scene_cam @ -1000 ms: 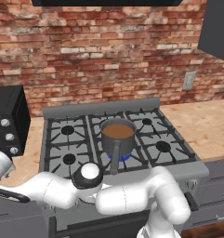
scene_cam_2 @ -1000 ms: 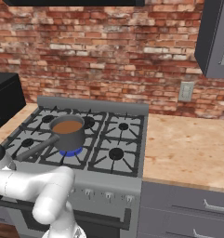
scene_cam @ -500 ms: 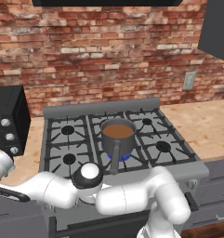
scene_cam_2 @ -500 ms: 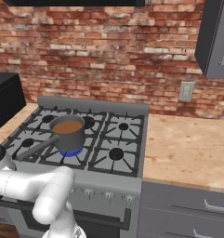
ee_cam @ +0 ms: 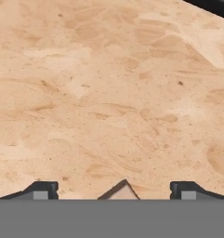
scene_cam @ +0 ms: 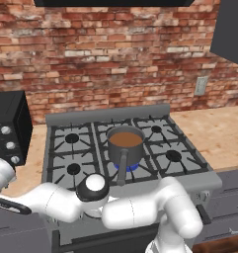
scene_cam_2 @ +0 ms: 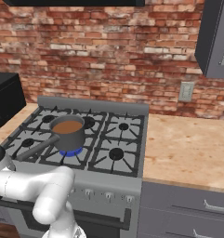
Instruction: Pick up the sugar cube(s) and place them in the saucepan with hot chocolate.
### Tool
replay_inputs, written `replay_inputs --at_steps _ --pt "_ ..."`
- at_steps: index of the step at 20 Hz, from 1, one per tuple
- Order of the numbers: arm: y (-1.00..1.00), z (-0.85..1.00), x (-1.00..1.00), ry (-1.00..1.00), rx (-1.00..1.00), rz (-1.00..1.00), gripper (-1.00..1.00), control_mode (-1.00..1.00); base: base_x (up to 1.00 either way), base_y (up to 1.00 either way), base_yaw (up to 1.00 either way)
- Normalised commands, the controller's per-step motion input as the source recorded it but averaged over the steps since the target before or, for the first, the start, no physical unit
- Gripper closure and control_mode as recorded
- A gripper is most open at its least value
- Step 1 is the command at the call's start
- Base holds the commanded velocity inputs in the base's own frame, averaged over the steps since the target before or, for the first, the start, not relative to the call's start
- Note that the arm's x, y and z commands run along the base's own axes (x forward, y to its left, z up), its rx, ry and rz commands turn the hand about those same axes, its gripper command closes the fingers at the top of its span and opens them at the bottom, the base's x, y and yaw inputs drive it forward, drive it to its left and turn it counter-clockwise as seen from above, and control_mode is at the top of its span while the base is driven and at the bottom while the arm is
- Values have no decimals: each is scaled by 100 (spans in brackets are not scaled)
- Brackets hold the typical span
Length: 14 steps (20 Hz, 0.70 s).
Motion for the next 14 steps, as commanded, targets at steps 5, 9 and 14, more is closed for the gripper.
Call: replay_inputs --at_steps 5,9,14 --pt "0 -21 0 0 0 0 100 -100 0 0 0" --pt "0 -22 0 0 0 0 100 -100 0 0 0" --pt "0 -19 0 0 0 0 100 -100 0 0 0"
